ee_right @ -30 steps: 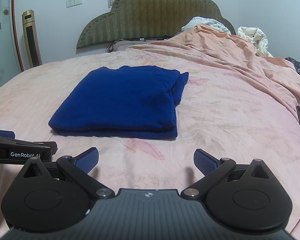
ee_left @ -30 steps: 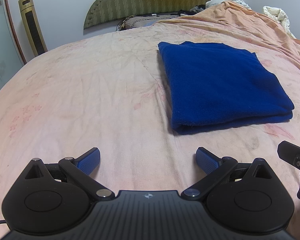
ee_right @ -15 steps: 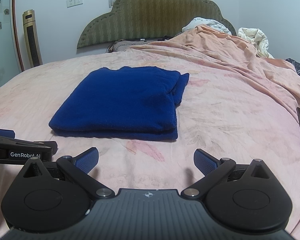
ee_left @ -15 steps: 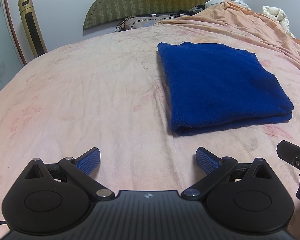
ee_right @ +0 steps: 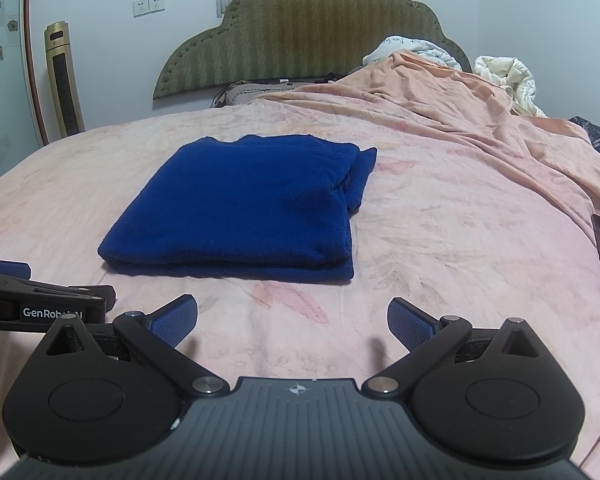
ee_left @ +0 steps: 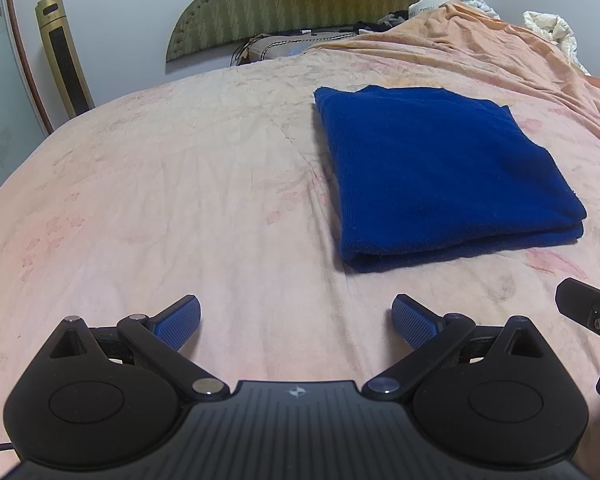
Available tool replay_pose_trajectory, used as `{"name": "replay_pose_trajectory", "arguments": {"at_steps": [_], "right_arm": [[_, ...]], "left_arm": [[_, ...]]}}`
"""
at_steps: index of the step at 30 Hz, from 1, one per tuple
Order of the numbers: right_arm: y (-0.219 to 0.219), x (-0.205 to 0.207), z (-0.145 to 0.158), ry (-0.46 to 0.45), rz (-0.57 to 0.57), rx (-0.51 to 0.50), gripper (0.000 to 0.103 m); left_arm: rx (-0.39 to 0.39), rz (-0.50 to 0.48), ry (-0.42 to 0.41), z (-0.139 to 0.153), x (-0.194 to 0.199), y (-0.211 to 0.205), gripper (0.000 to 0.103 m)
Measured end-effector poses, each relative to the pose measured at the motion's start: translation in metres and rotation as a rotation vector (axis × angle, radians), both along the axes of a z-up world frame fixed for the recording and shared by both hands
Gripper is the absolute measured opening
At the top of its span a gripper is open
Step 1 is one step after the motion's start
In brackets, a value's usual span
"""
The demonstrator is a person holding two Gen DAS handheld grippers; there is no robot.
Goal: Fold small clothes
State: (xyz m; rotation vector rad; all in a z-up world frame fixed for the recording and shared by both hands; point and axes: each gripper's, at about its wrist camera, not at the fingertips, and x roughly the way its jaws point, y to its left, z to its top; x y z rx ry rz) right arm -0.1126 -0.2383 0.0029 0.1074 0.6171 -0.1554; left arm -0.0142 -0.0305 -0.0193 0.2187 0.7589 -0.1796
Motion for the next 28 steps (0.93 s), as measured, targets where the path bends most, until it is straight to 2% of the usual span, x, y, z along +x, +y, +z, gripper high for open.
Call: {"name": "replay_pose_trajectory", "arguments": {"at_steps": [16, 28], "right_arm": [[-0.0001, -0.0016, 0.0002, 0.002, 0.006, -0.002, 0.103], [0.0003, -0.0022, 0.0044, -0.004, 0.017, 0.000, 0.103]], "left_arm": [[-0.002, 0.010, 0.002, -0.0009, -0.0011, 0.0021, 0.103], [0.029, -0.005, -0.020, 0.0009, -0.0009, -0.0028, 0.103]]}}
